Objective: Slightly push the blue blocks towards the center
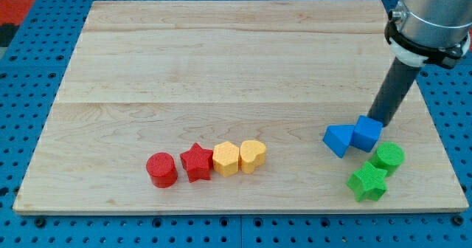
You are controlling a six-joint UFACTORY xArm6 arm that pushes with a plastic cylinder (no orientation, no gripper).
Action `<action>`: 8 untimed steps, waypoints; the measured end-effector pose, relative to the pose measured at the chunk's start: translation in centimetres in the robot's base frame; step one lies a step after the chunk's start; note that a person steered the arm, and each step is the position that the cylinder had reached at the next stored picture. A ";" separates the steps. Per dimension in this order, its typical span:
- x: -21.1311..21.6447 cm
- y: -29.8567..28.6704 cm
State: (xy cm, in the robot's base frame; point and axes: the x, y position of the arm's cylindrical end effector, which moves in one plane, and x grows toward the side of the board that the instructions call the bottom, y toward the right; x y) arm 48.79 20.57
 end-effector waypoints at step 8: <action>5.1 -9.4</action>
State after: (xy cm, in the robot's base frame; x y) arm 53.86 11.17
